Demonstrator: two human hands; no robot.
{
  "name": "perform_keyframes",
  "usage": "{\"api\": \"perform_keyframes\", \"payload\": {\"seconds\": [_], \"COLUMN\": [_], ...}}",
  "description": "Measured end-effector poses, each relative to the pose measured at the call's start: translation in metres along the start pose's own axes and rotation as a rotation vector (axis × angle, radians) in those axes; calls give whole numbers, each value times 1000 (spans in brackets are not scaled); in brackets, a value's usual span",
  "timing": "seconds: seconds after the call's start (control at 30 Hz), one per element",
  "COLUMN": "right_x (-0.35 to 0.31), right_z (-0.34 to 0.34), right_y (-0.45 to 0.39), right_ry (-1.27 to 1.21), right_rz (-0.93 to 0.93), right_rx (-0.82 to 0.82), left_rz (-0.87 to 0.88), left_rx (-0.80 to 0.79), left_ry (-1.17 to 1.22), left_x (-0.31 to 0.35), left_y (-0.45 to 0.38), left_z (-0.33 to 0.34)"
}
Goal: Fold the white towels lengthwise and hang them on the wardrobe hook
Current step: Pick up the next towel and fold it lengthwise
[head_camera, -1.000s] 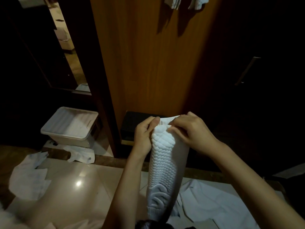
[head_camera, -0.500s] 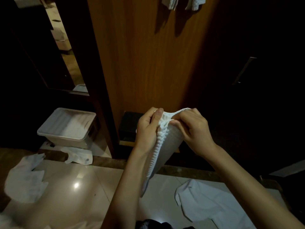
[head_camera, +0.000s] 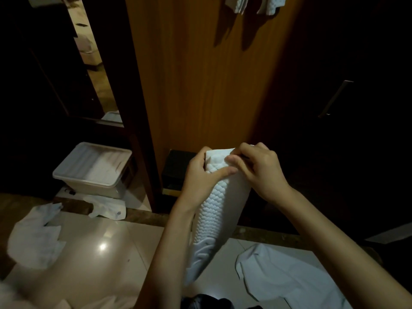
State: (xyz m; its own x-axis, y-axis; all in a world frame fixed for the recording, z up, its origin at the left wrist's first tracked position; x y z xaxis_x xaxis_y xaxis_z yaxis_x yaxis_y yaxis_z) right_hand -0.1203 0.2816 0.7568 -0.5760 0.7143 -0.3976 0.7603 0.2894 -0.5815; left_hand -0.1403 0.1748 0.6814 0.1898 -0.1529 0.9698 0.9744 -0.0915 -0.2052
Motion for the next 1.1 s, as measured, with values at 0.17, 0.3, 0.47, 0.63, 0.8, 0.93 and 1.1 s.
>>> {"api": "perform_keyframes", "payload": {"seconds": [0.17, 0.3, 0.47, 0.63, 0.8, 0.93, 1.1], "right_x": [-3, 23, 21, 23, 58, 58, 61], "right_z": [-9, -9, -15, -27, 5, 35, 21], "right_y": [-1, 3, 3, 8, 20, 28, 4], "right_ry": [138, 122, 76, -269, -880, -922, -983], "right_rz": [-177, -92, -133, -2, 392, 447, 478], "right_rx": [-72, -317, -371, -61, -26, -49, 116], "left_rz": [73, 101, 107, 143, 246, 311, 256], "left_rx": [48, 54, 64, 110, 116, 101, -50], "left_ry": [8, 33, 1, -6, 29, 33, -21], "left_x": [5, 11, 19, 36, 65, 90, 103], "left_y": [5, 5, 6, -1, -15, -31, -60], "left_z": [-5, -7, -3, -13, -6, -1, 0]}}
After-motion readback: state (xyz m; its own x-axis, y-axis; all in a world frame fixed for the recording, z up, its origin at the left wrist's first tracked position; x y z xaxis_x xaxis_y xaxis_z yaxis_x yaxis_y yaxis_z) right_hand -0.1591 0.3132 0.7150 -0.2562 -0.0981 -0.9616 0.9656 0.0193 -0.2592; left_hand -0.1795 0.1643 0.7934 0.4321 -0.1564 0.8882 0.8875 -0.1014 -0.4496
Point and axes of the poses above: each hand's wrist, its own y-axis away from the middle knuckle, its own z-axis out of the palm, x = y × z, the point moved 9 cm from there along -y, towards the middle knuckle, and after that the axes turned 3 degrees about x, right-handed, at the moved point
